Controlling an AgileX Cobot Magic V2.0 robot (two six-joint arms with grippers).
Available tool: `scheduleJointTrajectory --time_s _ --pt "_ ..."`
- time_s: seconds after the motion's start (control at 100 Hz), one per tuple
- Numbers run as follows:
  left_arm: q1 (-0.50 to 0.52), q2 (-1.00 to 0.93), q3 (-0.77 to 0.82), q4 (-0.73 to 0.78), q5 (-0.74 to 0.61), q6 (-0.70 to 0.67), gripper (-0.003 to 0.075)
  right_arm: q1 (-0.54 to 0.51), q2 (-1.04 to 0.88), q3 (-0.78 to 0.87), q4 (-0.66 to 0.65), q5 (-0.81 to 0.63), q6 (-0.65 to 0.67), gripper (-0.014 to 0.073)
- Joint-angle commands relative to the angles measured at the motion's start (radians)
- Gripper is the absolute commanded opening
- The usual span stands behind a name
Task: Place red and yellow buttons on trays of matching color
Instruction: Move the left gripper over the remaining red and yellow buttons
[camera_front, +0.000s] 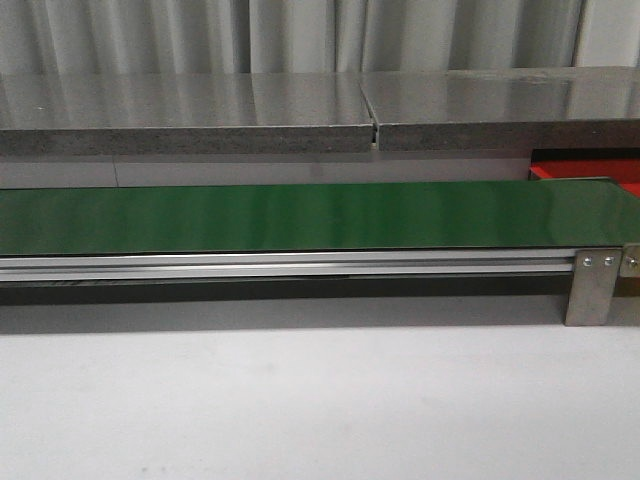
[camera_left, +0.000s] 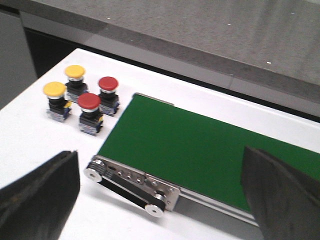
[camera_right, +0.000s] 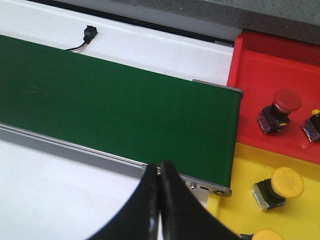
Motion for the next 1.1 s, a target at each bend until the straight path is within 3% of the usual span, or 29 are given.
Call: scheduleJointTrajectory --time_s 0.0,0.17,0.66,1.09 --pt "0.061 0.139 -0.105 0.018 -0.067 -0.025 0.0621 0.002 -0.011 -0.026 0.005 -0.065 -0.010 -0.0069" --pt "0.162 0.382 -0.248 -0.024 -0.067 -0.025 0.0621 0.002 -0.011 -0.026 0.005 -0.065 -0.010 -0.0069" --pt "0.310 0.922 -0.545 -0.013 -0.074 -0.025 0.0621 0.002 -0.011 -0.026 0.005 -0.065 -0.010 -0.0069" --pt "0.323 1.179 -0.673 0.004 -0.096 -0.023 0.0621 0.002 -0.011 -0.026 0.005 -0.065 -0.010 -0.0069"
